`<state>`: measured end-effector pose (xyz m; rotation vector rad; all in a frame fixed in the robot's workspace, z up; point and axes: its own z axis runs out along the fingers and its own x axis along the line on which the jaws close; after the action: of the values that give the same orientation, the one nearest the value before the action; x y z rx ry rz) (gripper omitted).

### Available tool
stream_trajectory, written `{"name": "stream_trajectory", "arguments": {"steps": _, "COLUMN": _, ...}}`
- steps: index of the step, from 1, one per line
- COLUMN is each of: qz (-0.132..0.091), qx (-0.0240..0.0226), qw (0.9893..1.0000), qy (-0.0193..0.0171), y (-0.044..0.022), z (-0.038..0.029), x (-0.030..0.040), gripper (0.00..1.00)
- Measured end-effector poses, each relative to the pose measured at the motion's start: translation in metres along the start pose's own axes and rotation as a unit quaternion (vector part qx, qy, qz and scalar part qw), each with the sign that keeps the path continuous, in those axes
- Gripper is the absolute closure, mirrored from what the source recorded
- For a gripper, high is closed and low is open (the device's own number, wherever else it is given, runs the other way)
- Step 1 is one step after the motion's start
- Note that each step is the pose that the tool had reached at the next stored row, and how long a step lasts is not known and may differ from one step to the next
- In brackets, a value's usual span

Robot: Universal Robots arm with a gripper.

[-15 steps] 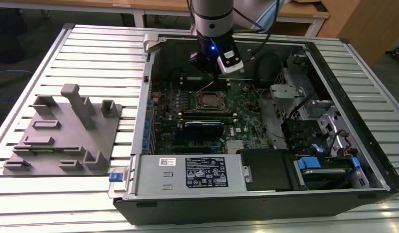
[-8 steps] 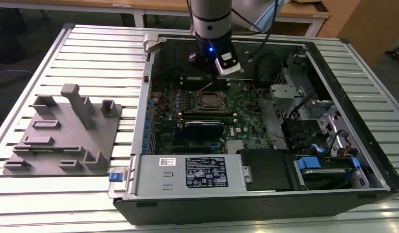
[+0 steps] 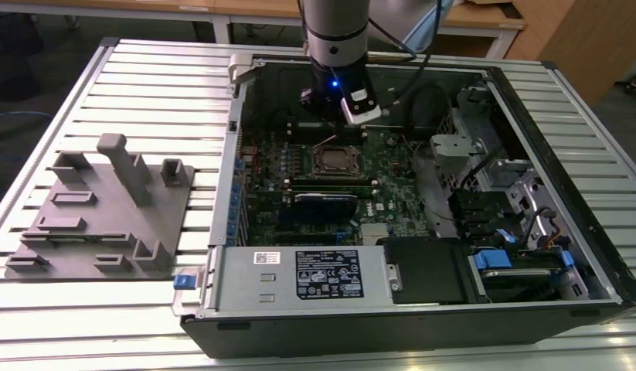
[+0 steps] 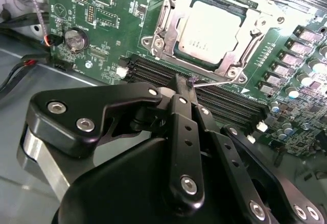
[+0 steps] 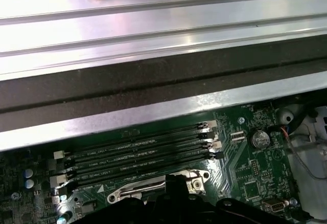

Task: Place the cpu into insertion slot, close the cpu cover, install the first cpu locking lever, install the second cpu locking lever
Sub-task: 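Install the first cpu locking lever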

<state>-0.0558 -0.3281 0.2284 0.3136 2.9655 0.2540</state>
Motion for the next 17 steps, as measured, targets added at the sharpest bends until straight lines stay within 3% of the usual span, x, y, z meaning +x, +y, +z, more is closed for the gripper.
{"name": "stream_trajectory", "arguments": {"steps": 5, "qz": 0.001, "qx": 0.0000, "qw": 1.0000, "qy": -0.0001, "y": -0.0001, "z": 0.0007, "x": 0.0000, "gripper": 0.89}}
{"name": "stream_trajectory", "arguments": {"steps": 13, "qz": 0.001, "qx": 0.0007, "qw": 1.0000, "qy": 0.0022, "y": -0.0015, "z": 0.0137, "x": -0.0031, "gripper": 0.89}}
{"name": "stream_trajectory", "arguments": {"steps": 17, "qz": 0.001, "qx": 0.0007, "qw": 1.0000, "qy": 0.0028, "y": -0.0015, "z": 0.0151, "x": -0.0038, "gripper": 0.89}}
